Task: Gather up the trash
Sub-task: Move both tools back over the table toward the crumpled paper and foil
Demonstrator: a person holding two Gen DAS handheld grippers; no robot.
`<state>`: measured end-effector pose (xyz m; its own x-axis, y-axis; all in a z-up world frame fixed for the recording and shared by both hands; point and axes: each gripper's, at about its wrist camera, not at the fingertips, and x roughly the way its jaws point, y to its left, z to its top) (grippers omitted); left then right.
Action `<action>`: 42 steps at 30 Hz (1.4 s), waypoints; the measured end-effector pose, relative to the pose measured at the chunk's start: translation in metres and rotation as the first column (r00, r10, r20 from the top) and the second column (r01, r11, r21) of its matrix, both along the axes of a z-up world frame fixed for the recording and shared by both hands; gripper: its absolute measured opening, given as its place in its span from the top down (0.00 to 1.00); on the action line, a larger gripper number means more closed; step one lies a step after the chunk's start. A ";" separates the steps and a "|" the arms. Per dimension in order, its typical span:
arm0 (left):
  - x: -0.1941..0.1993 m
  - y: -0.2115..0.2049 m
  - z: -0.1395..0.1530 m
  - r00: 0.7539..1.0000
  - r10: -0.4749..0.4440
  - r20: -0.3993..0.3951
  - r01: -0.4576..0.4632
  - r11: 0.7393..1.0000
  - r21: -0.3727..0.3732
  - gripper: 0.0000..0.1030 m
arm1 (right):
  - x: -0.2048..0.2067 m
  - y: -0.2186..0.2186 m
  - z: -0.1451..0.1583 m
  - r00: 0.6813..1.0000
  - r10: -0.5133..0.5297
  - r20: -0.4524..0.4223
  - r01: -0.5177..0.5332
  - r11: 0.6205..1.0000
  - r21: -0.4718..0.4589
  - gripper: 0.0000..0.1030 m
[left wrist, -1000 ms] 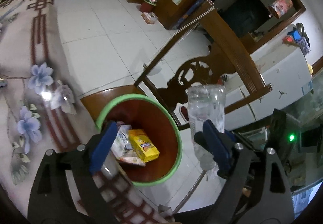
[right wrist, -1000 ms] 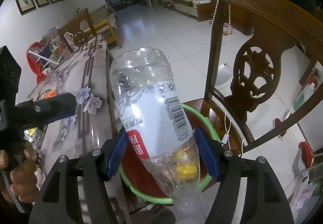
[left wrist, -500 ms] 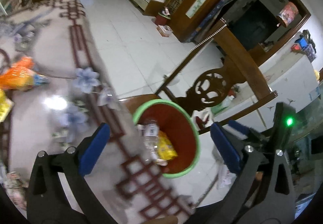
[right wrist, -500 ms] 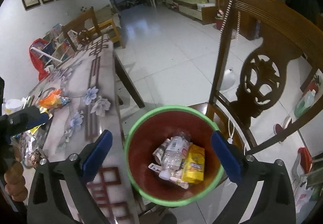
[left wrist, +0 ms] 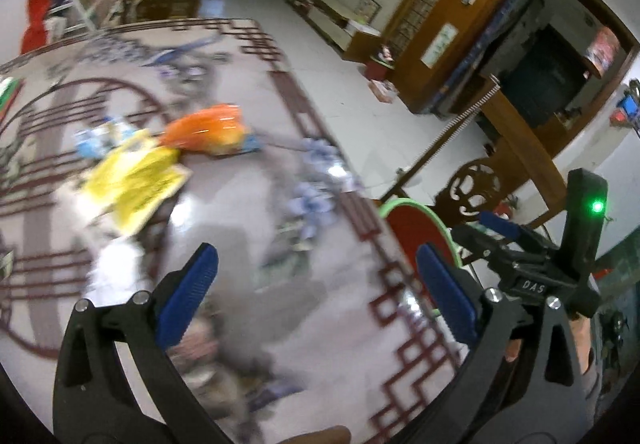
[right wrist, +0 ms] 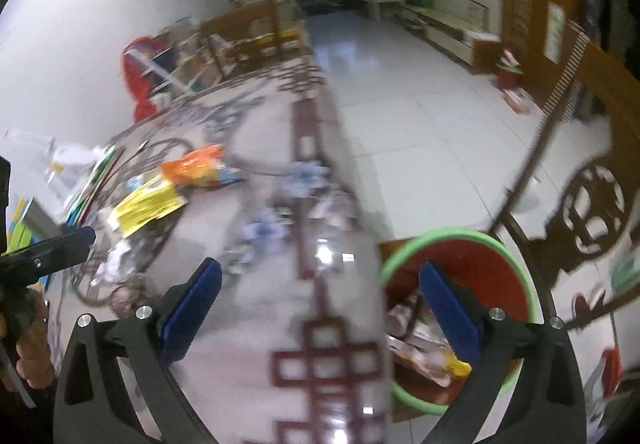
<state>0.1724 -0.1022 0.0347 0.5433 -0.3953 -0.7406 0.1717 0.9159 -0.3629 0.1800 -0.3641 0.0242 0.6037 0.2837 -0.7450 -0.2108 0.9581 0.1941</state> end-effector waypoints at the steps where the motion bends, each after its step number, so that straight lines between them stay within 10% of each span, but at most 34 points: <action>1: -0.004 0.011 0.000 1.000 0.015 0.000 -0.015 1.000 0.005 0.05 | 0.000 0.013 0.001 1.000 0.025 0.003 -0.025 1.000 -0.008 0.07; 14: -0.043 0.128 -0.038 0.986 0.147 -0.079 -0.147 0.989 0.014 0.05 | -0.017 0.131 -0.024 0.963 0.265 -0.054 -0.268 0.962 -0.054 0.07; 26: -0.013 0.136 -0.072 0.980 0.104 -0.168 -0.107 0.994 -0.011 0.05 | -0.048 0.216 -0.060 0.887 0.452 -0.095 -0.460 0.883 -0.093 0.07; 42: 0.020 0.124 -0.106 0.987 0.012 -0.162 0.003 0.996 0.093 0.12 | -0.032 0.240 -0.093 0.881 0.463 -0.098 -0.473 0.871 -0.135 0.08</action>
<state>0.1921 0.0219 -0.0711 0.4149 -0.3183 -0.8524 0.1132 0.9476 -0.2988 0.1476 -0.1244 -0.0689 0.3806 0.4031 -0.8323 -0.6339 0.7690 0.0826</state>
